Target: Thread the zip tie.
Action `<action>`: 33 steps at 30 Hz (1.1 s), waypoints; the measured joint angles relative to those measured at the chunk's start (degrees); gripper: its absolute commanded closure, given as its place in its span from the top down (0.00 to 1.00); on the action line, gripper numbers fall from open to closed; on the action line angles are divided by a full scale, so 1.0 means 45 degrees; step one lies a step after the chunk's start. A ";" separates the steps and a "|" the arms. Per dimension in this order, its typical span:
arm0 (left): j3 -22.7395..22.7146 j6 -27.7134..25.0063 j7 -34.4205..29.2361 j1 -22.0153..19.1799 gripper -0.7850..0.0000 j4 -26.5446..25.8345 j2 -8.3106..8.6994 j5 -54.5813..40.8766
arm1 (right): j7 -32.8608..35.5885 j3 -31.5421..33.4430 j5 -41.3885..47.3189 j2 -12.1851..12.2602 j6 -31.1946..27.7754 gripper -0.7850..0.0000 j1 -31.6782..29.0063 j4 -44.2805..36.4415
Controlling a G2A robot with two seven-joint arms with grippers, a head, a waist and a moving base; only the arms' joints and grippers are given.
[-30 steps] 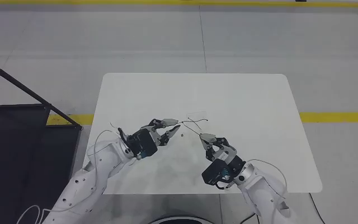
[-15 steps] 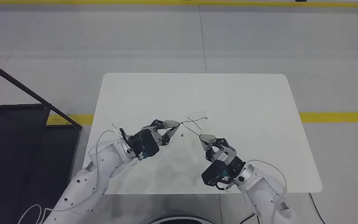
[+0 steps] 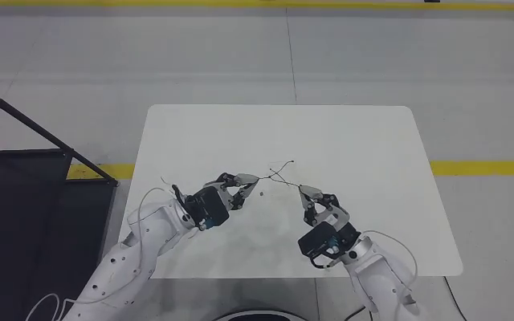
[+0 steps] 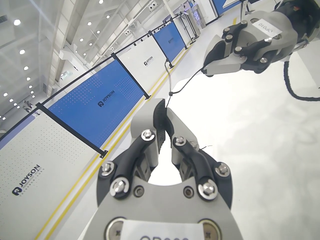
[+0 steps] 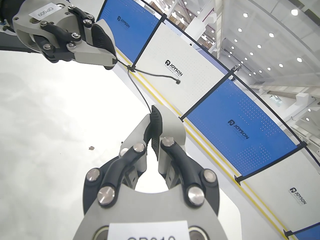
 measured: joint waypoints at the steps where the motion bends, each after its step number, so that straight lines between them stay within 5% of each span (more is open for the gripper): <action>1: -0.0011 -0.0006 0.0024 0.0008 0.00 0.0002 0.0003 0.0002 | 0.0066 0.0012 0.0024 -0.0004 0.0099 0.00 -0.0011 -0.0006; 21: -0.0319 -0.0209 0.0570 0.0322 0.00 0.0000 0.0126 0.0310 | 0.0957 0.0414 0.0896 -0.0120 0.2309 0.00 -0.0369 -0.0089; 33: -0.0350 -0.0215 0.0711 0.0333 0.00 0.0037 0.0153 0.0276 | 0.0993 0.0511 0.1130 -0.0153 0.2515 0.00 -0.0405 -0.0067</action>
